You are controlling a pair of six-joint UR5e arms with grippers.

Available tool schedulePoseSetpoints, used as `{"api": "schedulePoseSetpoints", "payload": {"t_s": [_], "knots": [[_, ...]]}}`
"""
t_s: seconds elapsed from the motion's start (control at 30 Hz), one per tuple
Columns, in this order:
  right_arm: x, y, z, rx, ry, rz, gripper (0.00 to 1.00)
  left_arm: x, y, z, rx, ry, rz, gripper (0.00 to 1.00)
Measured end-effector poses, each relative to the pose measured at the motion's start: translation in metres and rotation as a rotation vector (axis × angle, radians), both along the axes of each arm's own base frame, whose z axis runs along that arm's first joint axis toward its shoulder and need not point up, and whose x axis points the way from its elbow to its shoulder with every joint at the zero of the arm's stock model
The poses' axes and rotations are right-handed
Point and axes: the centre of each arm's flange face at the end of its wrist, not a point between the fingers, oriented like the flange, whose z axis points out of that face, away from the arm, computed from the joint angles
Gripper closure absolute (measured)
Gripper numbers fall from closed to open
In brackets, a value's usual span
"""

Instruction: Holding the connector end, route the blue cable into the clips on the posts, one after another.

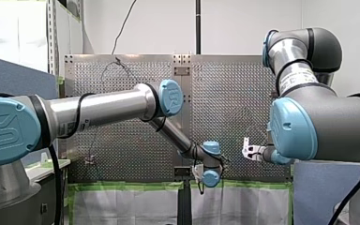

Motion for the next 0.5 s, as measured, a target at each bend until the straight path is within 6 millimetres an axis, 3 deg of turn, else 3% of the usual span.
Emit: {"api": "schedulePoseSetpoints", "payload": {"t_s": [0.5], "knots": [[0.001,-0.014,0.01,-0.021,-0.027,-0.006,1.0,0.022,0.01,0.009,-0.022,-0.013,0.033,0.98]]}}
